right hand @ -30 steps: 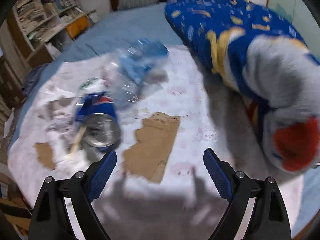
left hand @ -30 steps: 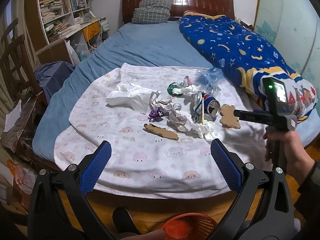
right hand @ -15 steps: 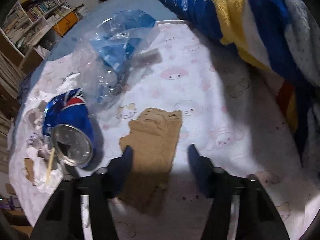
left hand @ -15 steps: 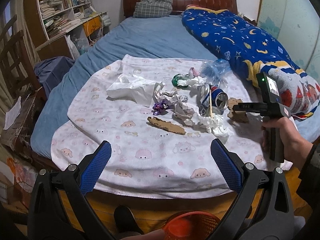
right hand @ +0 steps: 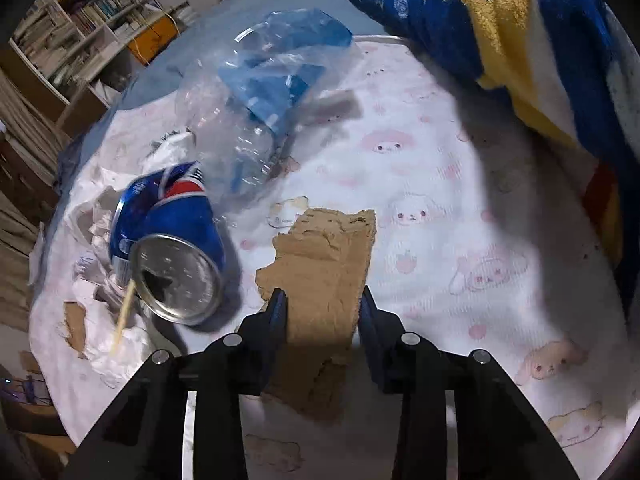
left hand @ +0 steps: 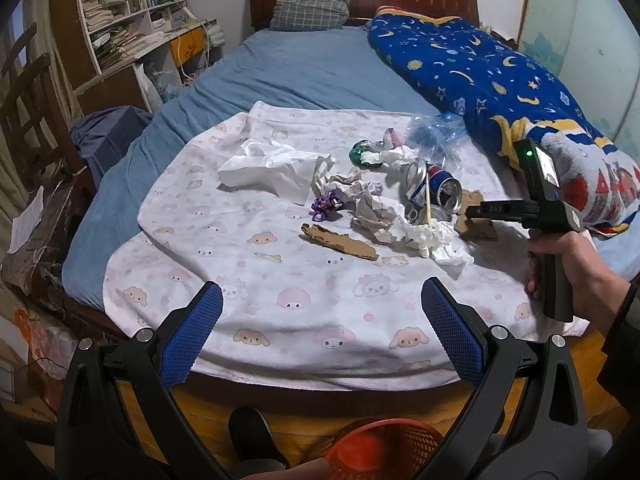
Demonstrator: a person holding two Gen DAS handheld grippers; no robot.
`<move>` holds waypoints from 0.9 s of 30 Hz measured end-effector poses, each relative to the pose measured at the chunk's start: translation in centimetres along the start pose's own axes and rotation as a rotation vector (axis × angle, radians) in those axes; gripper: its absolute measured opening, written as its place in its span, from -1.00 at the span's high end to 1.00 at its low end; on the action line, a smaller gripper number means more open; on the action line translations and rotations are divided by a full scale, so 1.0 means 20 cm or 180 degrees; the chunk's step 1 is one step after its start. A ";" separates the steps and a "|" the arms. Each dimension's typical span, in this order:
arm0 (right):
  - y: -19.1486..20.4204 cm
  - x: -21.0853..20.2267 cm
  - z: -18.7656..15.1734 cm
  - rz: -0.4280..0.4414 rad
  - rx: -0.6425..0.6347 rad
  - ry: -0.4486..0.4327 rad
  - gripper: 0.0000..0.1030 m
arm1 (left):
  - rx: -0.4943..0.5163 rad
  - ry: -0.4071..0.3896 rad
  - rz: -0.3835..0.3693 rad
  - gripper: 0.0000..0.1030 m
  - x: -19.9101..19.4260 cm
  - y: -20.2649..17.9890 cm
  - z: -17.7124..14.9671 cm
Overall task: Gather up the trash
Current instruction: 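Grasp the flat cardboard piece with the right tool while the left tool grasps another cardboard piece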
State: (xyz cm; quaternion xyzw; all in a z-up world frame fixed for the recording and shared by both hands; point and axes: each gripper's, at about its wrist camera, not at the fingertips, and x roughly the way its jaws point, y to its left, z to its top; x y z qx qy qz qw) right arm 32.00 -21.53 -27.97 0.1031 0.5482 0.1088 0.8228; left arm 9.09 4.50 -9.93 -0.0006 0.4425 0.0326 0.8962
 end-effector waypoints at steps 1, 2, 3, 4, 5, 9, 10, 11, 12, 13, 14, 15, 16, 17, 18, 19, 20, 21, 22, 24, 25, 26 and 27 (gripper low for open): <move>-0.01 -0.01 0.00 0.0048 0.0051 -0.0011 0.55 | 0.0001 0.0006 -0.0001 -0.93 0.01 0.01 0.00; -0.03 -0.01 -0.01 0.0141 0.0113 -0.0007 0.60 | 0.0000 0.0009 0.0002 -0.93 0.01 0.02 0.00; -0.04 -0.01 -0.01 0.0201 0.0155 0.0019 0.60 | -0.0003 0.0012 0.0003 -0.93 0.02 0.03 0.00; -0.06 -0.01 0.00 0.0243 0.0184 0.0050 0.61 | -0.0010 0.0019 0.0010 -0.93 0.03 0.04 0.00; -0.07 -0.01 -0.01 0.0287 0.0204 0.0075 0.65 | -0.0020 0.0025 0.0018 -0.93 0.03 0.04 0.00; -0.09 0.00 0.00 0.0547 0.0252 0.0226 0.70 | -0.0051 0.0027 0.0022 -0.93 0.05 0.06 0.02; -0.09 0.01 0.00 0.0579 0.0262 0.0243 0.70 | -0.0045 0.0023 0.0028 -0.93 0.05 0.06 0.02; -0.08 0.01 0.00 0.0573 0.0264 0.0257 0.66 | -0.0037 0.0018 0.0028 -0.93 0.05 0.06 0.02; -0.08 0.02 -0.01 0.0582 0.0275 0.0259 0.62 | -0.0028 0.0015 0.0026 -0.93 0.04 0.05 0.02; -0.08 0.03 -0.01 0.0650 0.0310 0.0273 0.57 | -0.0020 0.0012 0.0024 -0.93 0.04 0.05 0.02; -0.07 0.05 -0.02 0.0750 0.0351 0.0333 0.46 | -0.0014 0.0008 0.0019 -0.93 0.04 0.05 0.02; -0.05 0.07 -0.03 0.0778 0.0336 0.0359 0.45 | -0.0008 0.0009 0.0015 -0.93 0.04 0.04 0.02; -0.03 0.06 -0.03 0.0714 0.0250 0.0322 0.45 | -0.0001 0.0012 0.0012 -0.93 0.04 0.04 0.02; 0.00 0.06 -0.04 0.0675 0.0189 0.0289 0.49 | 0.0005 0.0017 0.0013 -0.93 0.04 0.03 0.02; 0.01 0.06 -0.04 0.0685 0.0194 0.0279 0.60 | 0.0011 0.0019 0.0009 -0.93 0.04 0.03 0.01; 0.01 0.06 -0.05 0.0735 0.0228 0.0276 0.67 | 0.0016 0.0019 0.0007 -0.93 0.04 0.02 0.01; 0.01 0.06 -0.06 0.0807 0.0254 0.0260 0.73 | 0.0023 0.0019 0.0010 -0.93 0.04 0.02 0.01; 0.01 0.06 -0.06 0.0851 0.0272 0.0258 0.77 | 0.0027 0.0015 0.0020 -0.93 0.03 0.02 0.01; 0.00 0.05 -0.07 0.0908 0.0307 0.0252 0.78 | 0.0026 0.0015 0.0024 -0.93 0.03 0.03 0.01; 0.01 0.03 -0.07 0.0987 0.0323 0.0221 0.82 | 0.0011 0.0020 0.0040 -0.93 0.04 0.04 0.02; 0.01 0.02 -0.07 0.0995 0.0322 0.0217 0.83 | 0.0002 0.0027 0.0043 -0.93 0.04 0.04 0.02; 0.01 0.00 -0.07 0.0983 0.0301 0.0209 0.85 | -0.0001 0.0036 0.0044 -0.93 0.05 0.05 0.02; 0.01 -0.02 -0.07 0.0971 0.0283 0.0201 0.85 | -0.0004 0.0044 0.0047 -0.93 0.05 0.06 0.03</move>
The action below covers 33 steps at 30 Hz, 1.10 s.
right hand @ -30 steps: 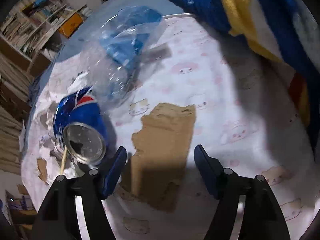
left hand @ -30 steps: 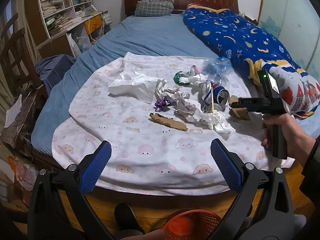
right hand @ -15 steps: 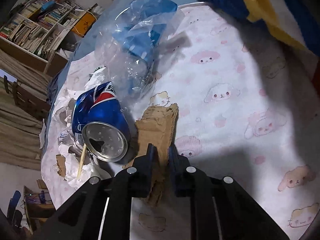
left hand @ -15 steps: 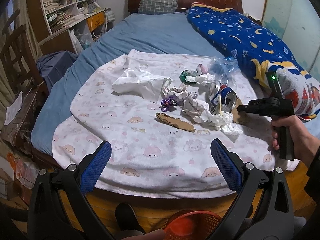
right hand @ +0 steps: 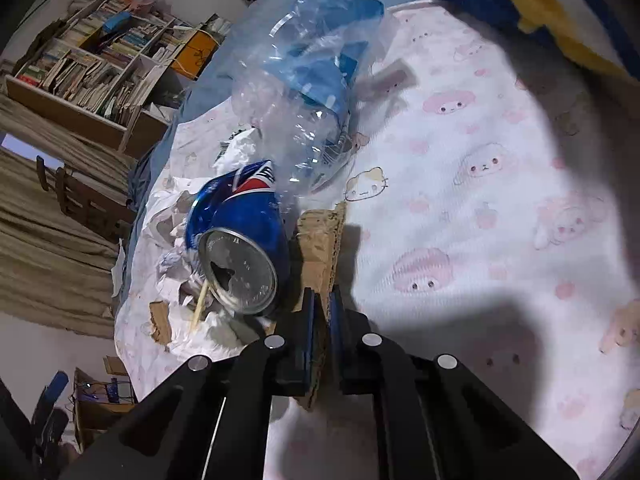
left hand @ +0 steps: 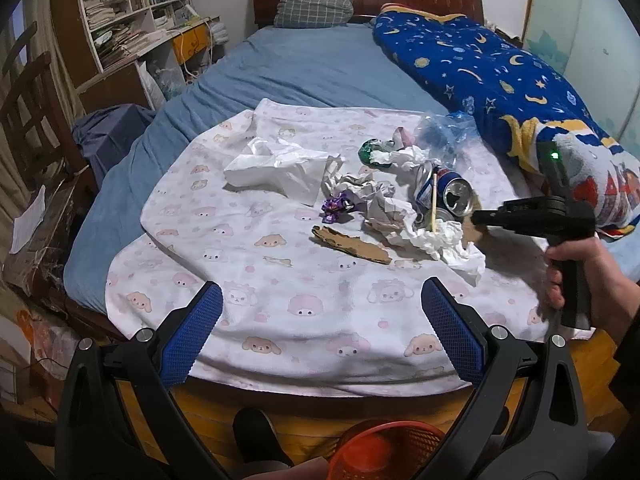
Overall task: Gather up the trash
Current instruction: 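Grasp the flat cardboard piece with the right tool while the left tool grasps another cardboard piece, then grasp the thin cardboard strip with the left tool while the right tool holds its cardboard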
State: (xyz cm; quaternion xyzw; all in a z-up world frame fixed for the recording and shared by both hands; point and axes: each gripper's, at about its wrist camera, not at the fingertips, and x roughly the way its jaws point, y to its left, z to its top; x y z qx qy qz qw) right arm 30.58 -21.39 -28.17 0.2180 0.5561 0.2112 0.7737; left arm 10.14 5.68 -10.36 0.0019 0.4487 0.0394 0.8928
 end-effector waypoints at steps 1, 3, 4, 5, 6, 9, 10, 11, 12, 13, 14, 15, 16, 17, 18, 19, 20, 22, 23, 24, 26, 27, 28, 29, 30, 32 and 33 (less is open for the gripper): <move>0.01 -0.02 0.00 -0.0059 0.0000 -0.0026 0.86 | -0.0006 0.0005 0.0002 -0.93 0.01 0.01 0.01; 0.02 -0.10 -0.01 -0.0084 -0.0007 -0.0094 0.88 | -0.0022 -0.0008 -0.0008 -0.93 0.02 0.02 0.02; 0.02 -0.14 -0.02 -0.0127 -0.0031 -0.0124 0.88 | -0.0015 -0.0018 -0.0009 -0.93 0.02 0.03 0.03; 0.02 -0.20 -0.03 -0.0189 -0.0073 -0.0164 0.89 | -0.0009 -0.0037 -0.0010 -0.93 0.03 0.04 0.04; 0.02 -0.25 -0.03 -0.0221 -0.0094 -0.0191 0.89 | -0.0026 -0.0062 -0.0029 -0.93 0.05 0.05 0.05; 0.04 -0.41 -0.08 -0.0392 -0.0208 -0.0302 0.90 | -0.0207 0.0035 -0.0238 -0.93 0.14 0.10 0.09; 0.04 -0.46 -0.09 -0.0442 -0.0239 -0.0328 0.90 | -0.0268 0.0092 -0.0306 -0.93 0.18 0.11 0.11; 0.05 -0.52 -0.11 -0.0487 -0.0276 -0.0375 0.90 | -0.0325 0.0168 -0.0414 -0.93 0.22 0.11 0.13; 0.05 -0.56 -0.12 -0.0501 -0.0299 -0.0396 0.90 | -0.0404 0.0291 -0.0569 -0.93 0.30 0.10 0.16; 0.06 -0.58 -0.12 -0.0516 -0.0327 -0.0424 0.90 | -0.0472 0.0360 -0.0681 -0.93 0.34 0.09 0.17; 0.06 -0.62 -0.14 -0.0542 -0.0362 -0.0454 0.90 | -0.0596 0.0506 -0.0862 -0.93 0.43 0.09 0.19; 0.07 -0.65 -0.15 -0.0539 -0.0386 -0.0465 0.90 | -0.0693 0.0635 -0.0949 -0.93 0.51 0.08 0.20; 0.06 -0.67 -0.15 -0.0529 -0.0401 -0.0479 0.90 | -0.0783 0.0708 -0.1005 -0.93 0.56 0.07 0.21; 0.07 -0.69 -0.17 -0.0518 -0.0423 -0.0496 0.89 | -0.0880 0.0786 -0.1056 -0.93 0.62 0.07 0.21; 0.08 -0.71 -0.18 -0.0503 -0.0451 -0.0508 0.89 | -0.0969 0.0882 -0.1090 -0.93 0.69 0.07 0.21; 0.09 -0.71 -0.19 -0.0496 -0.0473 -0.0519 0.89 | -0.1056 0.0983 -0.1094 -0.92 0.74 0.07 0.20; 0.10 -0.72 -0.20 -0.0475 -0.0507 -0.0522 0.89 | -0.1148 0.1093 -0.1036 -0.92 0.80 0.08 0.18; 0.12 -0.74 -0.21 -0.0475 -0.0552 -0.0554 0.89 | -0.1219 0.1180 -0.0977 -0.92 0.86 0.07 0.15; 0.12 -0.75 -0.21 -0.0448 -0.0563 -0.0558 0.89 | -0.1236 0.1210 -0.0924 -0.92 0.88 0.07 0.14; 0.13 -0.76 -0.22 -0.0448 -0.0575 -0.0570 0.89 | -0.1245 0.1216 -0.0901 -0.92 0.90 0.06 0.13; 0.13 -0.79 -0.23 -0.0439 -0.0607 -0.0578 0.90 | -0.1259 0.1182 -0.0895 -0.91 0.91 0.04 0.13; 0.13 -0.80 -0.24 -0.0427 -0.0607 -0.0585 0.89 | -0.1271 0.1170 -0.0892 -0.90 0.91 0.03 0.13; 0.13 -0.80 -0.24 -0.0419 -0.0608 -0.0577 0.89 | -0.1266 0.1172 -0.0879 -0.74 0.92 0.02 0.13; 0.13 -0.80 -0.25 -0.0414 -0.0606 -0.0579 0.89 | -0.1232 0.1167 -0.0850 -0.56 0.92 0.01 0.13; 0.14 -0.79 -0.25 -0.0417 -0.0603 -0.0581 0.89 | -0.1152 0.1189 -0.0754 -0.16 0.93 0.00 0.14; 0.14 -0.79 -0.26 -0.0406 -0.0586 -0.0572 0.89 | -0.1072 0.1222 -0.0602 0.31 0.95 0.01 0.13; 0.14 -0.79 -0.26 -0.0402 -0.0576 -0.0570 0.89 | -0.1097 0.1221 -0.0580 0.44 0.95 0.02 0.12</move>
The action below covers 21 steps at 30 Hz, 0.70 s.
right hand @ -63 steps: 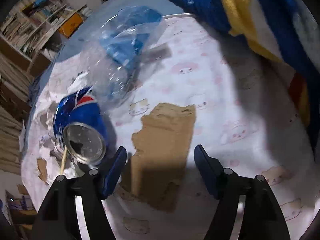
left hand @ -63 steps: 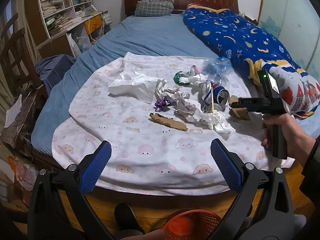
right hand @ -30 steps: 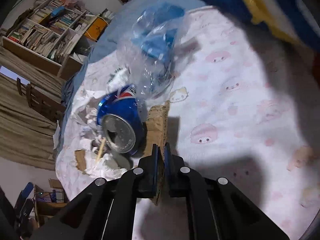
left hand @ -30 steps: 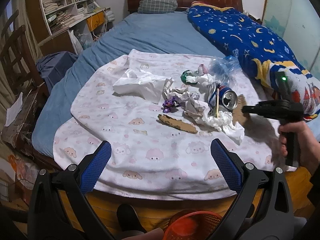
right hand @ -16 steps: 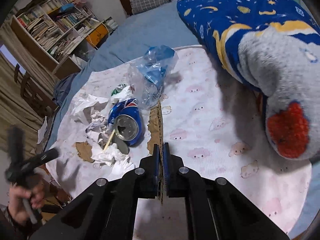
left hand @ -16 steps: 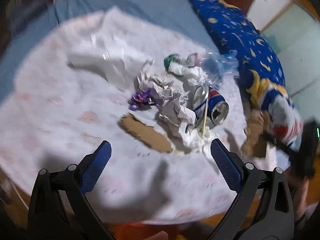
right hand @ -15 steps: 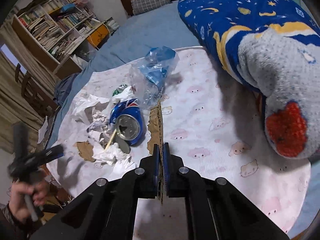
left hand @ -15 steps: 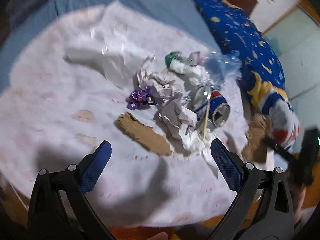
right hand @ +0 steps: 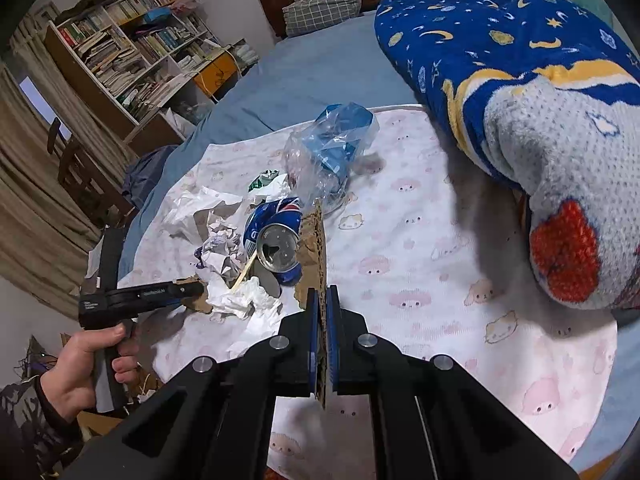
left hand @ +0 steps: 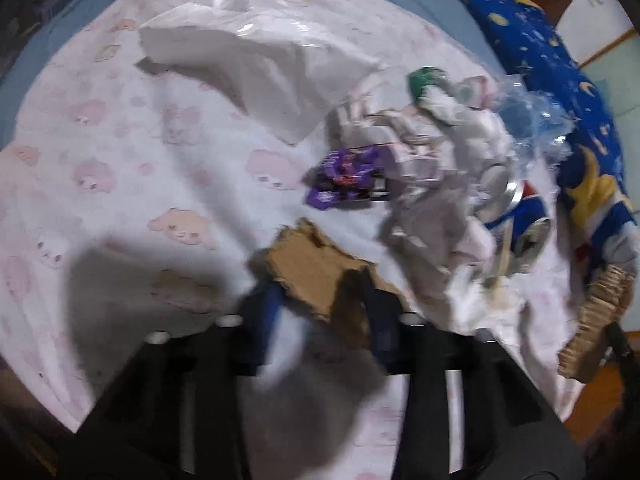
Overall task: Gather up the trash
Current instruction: 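Grasp the thin cardboard strip with the left tool while the right tool holds its cardboard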
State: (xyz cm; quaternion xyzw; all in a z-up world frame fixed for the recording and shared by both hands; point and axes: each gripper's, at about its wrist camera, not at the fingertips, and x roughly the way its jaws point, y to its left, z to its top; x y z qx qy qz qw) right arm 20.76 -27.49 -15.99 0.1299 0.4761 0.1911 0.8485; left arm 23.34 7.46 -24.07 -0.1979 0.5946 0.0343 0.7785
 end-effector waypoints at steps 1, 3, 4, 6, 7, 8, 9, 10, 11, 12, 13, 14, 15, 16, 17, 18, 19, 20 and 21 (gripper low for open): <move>0.00 -0.01 -0.01 0.0008 0.0002 0.0002 0.89 | -0.0030 -0.0021 -0.0017 0.55 0.00 0.01 0.00; 0.02 0.00 -0.02 -0.0018 -0.0022 -0.0006 0.89 | -0.0025 -0.0066 -0.0091 0.66 -0.01 0.02 -0.01; 0.02 -0.01 -0.03 -0.0027 -0.0028 -0.0012 0.89 | -0.0007 -0.0126 -0.0133 0.73 -0.03 0.03 -0.01; 0.04 -0.03 -0.04 -0.0032 -0.0033 -0.0031 0.89 | 0.0039 -0.0239 -0.0161 0.77 -0.08 0.04 -0.03; 0.05 -0.04 -0.05 -0.0035 -0.0041 -0.0039 0.89 | 0.0067 -0.0283 -0.0144 0.79 -0.11 0.04 -0.02; 0.06 -0.05 -0.07 -0.0035 -0.0053 -0.0044 0.89 | 0.0102 -0.0329 -0.0154 0.81 -0.13 0.03 -0.03; 0.07 -0.06 -0.07 -0.0042 -0.0062 -0.0049 0.89 | 0.0136 -0.0406 -0.0179 0.84 -0.17 0.02 -0.05; 0.08 -0.07 -0.07 -0.0048 -0.0070 -0.0055 0.89 | 0.0169 -0.0453 -0.0174 0.86 -0.19 0.02 -0.05; 0.08 -0.09 -0.08 -0.0054 -0.0074 -0.0070 0.89 | 0.0187 -0.0485 -0.0207 0.88 -0.21 0.02 -0.06; 0.09 -0.10 -0.08 -0.0058 -0.0075 -0.0080 0.89 | 0.0219 -0.0482 -0.0207 0.90 -0.23 0.03 -0.08; 0.10 -0.12 -0.09 -0.0064 -0.0075 -0.0097 0.89 | 0.0244 -0.0474 -0.0197 0.90 -0.23 0.02 -0.08; 0.10 -0.14 -0.09 -0.0065 -0.0067 -0.0115 0.89 | 0.0241 -0.0483 -0.0232 0.91 -0.24 0.02 -0.10; 0.11 -0.16 -0.09 -0.0055 -0.0062 -0.0127 0.89 | 0.0224 -0.0483 -0.0260 0.91 -0.25 0.04 -0.10; 0.12 -0.19 -0.10 -0.0044 -0.0065 -0.0141 0.89 | 0.0208 -0.0493 -0.0288 0.91 -0.28 0.05 -0.10; 0.14 -0.23 -0.11 -0.0052 -0.0097 -0.0165 0.89 | 0.0211 -0.0542 -0.0311 0.92 -0.32 0.05 -0.12; 0.15 -0.26 -0.11 -0.0058 -0.0124 -0.0181 0.89 | 0.0229 -0.0576 -0.0312 0.93 -0.36 0.05 -0.14; 0.17 -0.30 -0.12 -0.0047 -0.0140 -0.0198 0.89 | 0.0255 -0.0622 -0.0314 0.93 -0.41 0.06 -0.18; 0.20 -0.35 -0.14 -0.0034 -0.0166 -0.0227 0.89 | 0.0283 -0.0668 -0.0309 0.93 -0.45 0.06 -0.19; 0.22 -0.39 -0.15 -0.0032 -0.0194 -0.0246 0.89 | 0.0330 -0.0740 -0.0303 0.93 -0.51 0.05 -0.23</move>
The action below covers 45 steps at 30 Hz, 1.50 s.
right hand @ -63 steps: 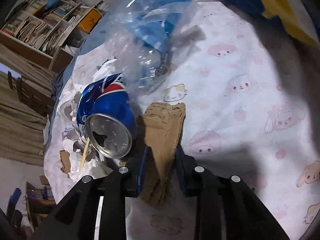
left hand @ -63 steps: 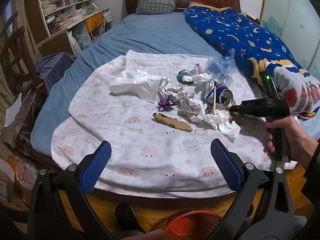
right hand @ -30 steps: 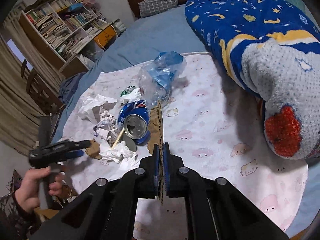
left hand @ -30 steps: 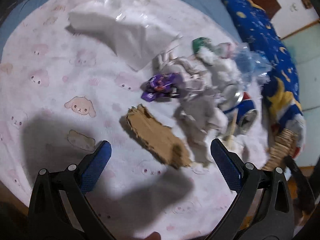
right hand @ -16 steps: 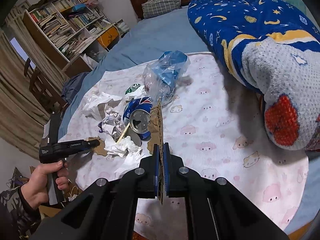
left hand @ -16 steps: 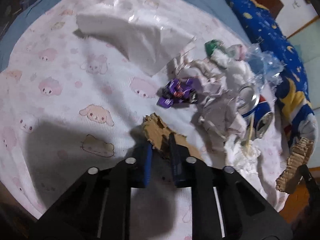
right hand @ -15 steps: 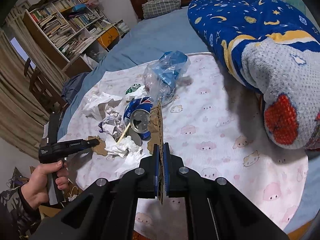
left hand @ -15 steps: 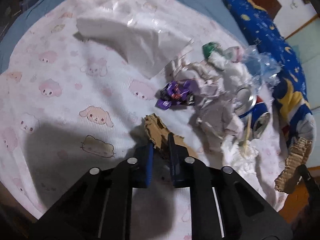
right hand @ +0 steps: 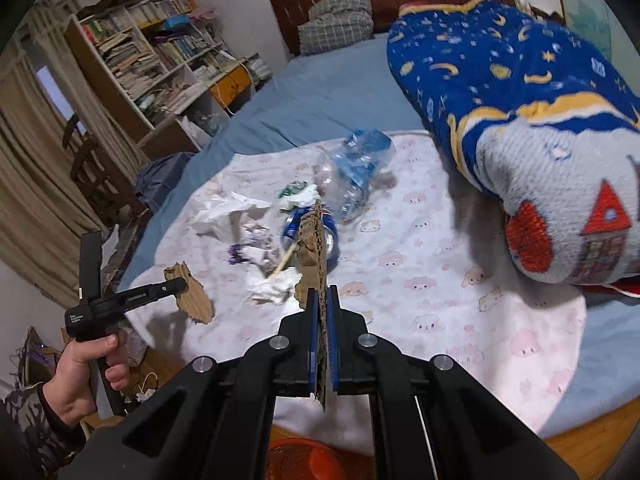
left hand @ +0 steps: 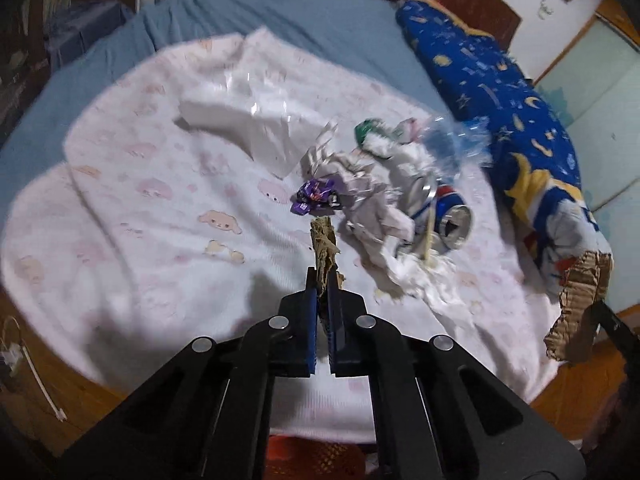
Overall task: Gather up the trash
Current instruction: 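Grasp the thin cardboard strip with the left tool while the right tool holds its cardboard, then lower both tools over the red wastebasket and open them to drop the cardboard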
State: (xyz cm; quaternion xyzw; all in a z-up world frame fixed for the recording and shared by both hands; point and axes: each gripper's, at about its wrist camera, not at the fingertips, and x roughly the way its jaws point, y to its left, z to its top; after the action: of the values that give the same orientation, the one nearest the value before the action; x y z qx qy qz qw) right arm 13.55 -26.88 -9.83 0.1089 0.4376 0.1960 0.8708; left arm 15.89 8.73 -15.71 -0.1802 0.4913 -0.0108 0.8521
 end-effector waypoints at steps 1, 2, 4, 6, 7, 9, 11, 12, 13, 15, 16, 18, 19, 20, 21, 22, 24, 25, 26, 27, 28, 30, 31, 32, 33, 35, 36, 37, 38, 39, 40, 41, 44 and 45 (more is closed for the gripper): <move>0.03 -0.05 -0.01 0.0003 -0.0028 -0.0018 0.89 | 0.0033 -0.0057 0.0000 0.93 -0.06 -0.01 -0.02; 0.06 -0.12 -0.04 0.0024 -0.0045 -0.0036 0.89 | 0.0055 -0.0098 -0.0020 0.93 -0.12 -0.02 -0.03; 0.12 -0.21 -0.08 0.0028 -0.0071 -0.0052 0.89 | 0.0099 -0.0195 -0.0059 0.93 -0.29 -0.04 -0.09; 0.20 -0.32 -0.16 0.0034 -0.0120 -0.0053 0.89 | 0.0237 -0.0284 -0.0093 0.93 -0.47 -0.08 -0.18; 0.24 -0.36 -0.20 0.0028 -0.0144 -0.0025 0.89 | 0.0297 -0.0310 -0.0093 0.93 -0.53 -0.09 -0.23; 0.33 -0.43 -0.32 -0.0067 -0.0267 0.0064 0.89 | 0.0447 -0.0332 -0.0080 0.93 -0.66 -0.13 -0.36; 0.39 -0.44 -0.48 -0.0067 -0.0243 0.0218 0.89 | 0.0577 -0.0296 -0.0062 0.93 -0.72 -0.17 -0.49; 0.42 -0.43 -0.57 -0.0073 -0.0229 0.0330 0.89 | 0.0678 -0.0251 -0.0051 0.93 -0.74 -0.20 -0.59; 0.43 -0.40 -0.64 -0.0077 -0.0224 0.0413 0.89 | 0.0693 -0.0198 -0.0057 0.93 -0.73 -0.20 -0.64; 0.44 -0.32 -0.82 -0.0080 -0.0076 0.0645 0.89 | 0.0752 0.0072 -0.0053 0.93 -0.63 -0.22 -0.82; 0.43 -0.25 -0.93 -0.0053 0.0016 0.0795 0.89 | 0.0756 0.0169 -0.0025 0.93 -0.58 -0.23 -0.86; 0.44 -0.13 -1.08 -0.0143 0.0014 0.1012 0.89 | 0.0758 0.0414 0.0052 0.93 -0.44 -0.22 -0.99; 0.43 -0.05 -1.16 -0.0162 0.0056 0.1136 0.89 | 0.0798 0.0494 0.0126 0.93 -0.37 -0.22 -1.05; 0.43 0.00 -1.22 -0.0211 0.0058 0.1227 0.89 | 0.0707 0.0674 0.0146 0.93 -0.27 -0.20 -1.10; 0.42 0.06 -1.28 -0.0266 0.0068 0.1338 0.89 | 0.0637 0.0762 0.0180 0.93 -0.21 -0.18 -1.13; 0.40 0.12 -1.34 -0.0293 0.0116 0.1418 0.89 | 0.0640 0.0853 0.0244 0.93 -0.13 -0.17 -1.18; 0.34 0.24 -1.47 -0.0363 0.0245 0.1618 0.89 | 0.0622 0.1027 0.0385 0.92 0.02 -0.14 -1.24; 0.32 0.28 -1.52 -0.0389 0.0240 0.1679 0.89 | 0.0578 0.1111 0.0416 0.92 0.08 -0.13 -1.27; 0.30 0.32 -1.55 -0.0375 0.0292 0.1741 0.89 | 0.0586 0.1156 0.0473 0.92 0.12 -0.13 -1.30; 0.28 0.35 -1.59 -0.0392 0.0358 0.1800 0.89 | 0.0569 0.1220 0.0507 0.92 0.17 -0.12 -1.33; 0.27 0.38 -1.60 -0.0430 0.0359 0.1830 0.89 | 0.0550 0.1276 0.0503 0.92 0.21 -0.12 -1.36; 0.24 0.43 -1.66 -0.0497 0.0391 0.1863 0.89 | 0.0609 0.1378 0.0518 0.92 0.27 -0.13 -1.41; 0.22 0.46 -1.68 -0.0517 0.0441 0.1889 0.89 | 0.0634 0.1424 0.0515 0.92 0.29 -0.13 -1.43; 0.21 0.48 -1.70 -0.0542 0.0450 0.1917 0.88 | 0.0649 0.1456 0.0518 0.92 0.30 -0.12 -1.44; 0.20 0.49 -1.72 -0.0567 0.0456 0.1945 0.87 | 0.0660 0.1466 0.0531 0.91 0.31 -0.12 -1.45; 0.16 0.50 -1.75 -0.0623 0.0562 0.2006 0.85 | 0.0699 0.1446 0.0549 0.89 0.31 -0.11 -1.46; 0.13 0.52 -1.72 -0.0611 0.0667 0.1988 0.85 | 0.0742 0.1410 0.0544 0.89 0.30 -0.12 -1.47; 0.12 0.53 -1.71 -0.0598 0.0736 0.1977 0.85 | 0.0744 0.1385 0.0513 0.89 0.30 -0.12 -1.47; 0.11 0.53 -1.70 -0.0589 0.0757 0.1986 0.83 | 0.0741 0.1381 0.0510 0.89 0.29 -0.12 -1.46; 0.10 0.54 -1.70 -0.0596 0.0738 0.1995 0.80 | 0.0730 0.1389 0.0548 0.89 0.30 -0.11 -1.46; 0.10 0.53 -1.70 -0.0628 0.0703 0.1999 0.77 | 0.0688 0.1406 0.0547 0.86 0.30 -0.10 -1.46; 0.10 0.55 -1.67 -0.0639 0.0694 0.1999 0.59 | 0.0643 0.1422 0.0541 0.82 0.30 -0.09 -1.46; 0.12 0.56 -1.65 -0.0630 0.0729 0.1942 -0.22 | 0.0557 0.1328 0.0539 0.54 0.26 -0.07 -1.42; 0.13 0.56 -1.63 -0.0638 0.0733 0.1936 -0.20 | 0.0551 0.1301 0.0540 0.33 0.25 -0.07 -1.41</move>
State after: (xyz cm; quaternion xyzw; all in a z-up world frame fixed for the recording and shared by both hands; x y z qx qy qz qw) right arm -7.28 -19.12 -36.29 0.0995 0.7051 0.0823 0.6973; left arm -5.07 -1.92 -32.16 -0.0586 0.6643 -0.0175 0.7450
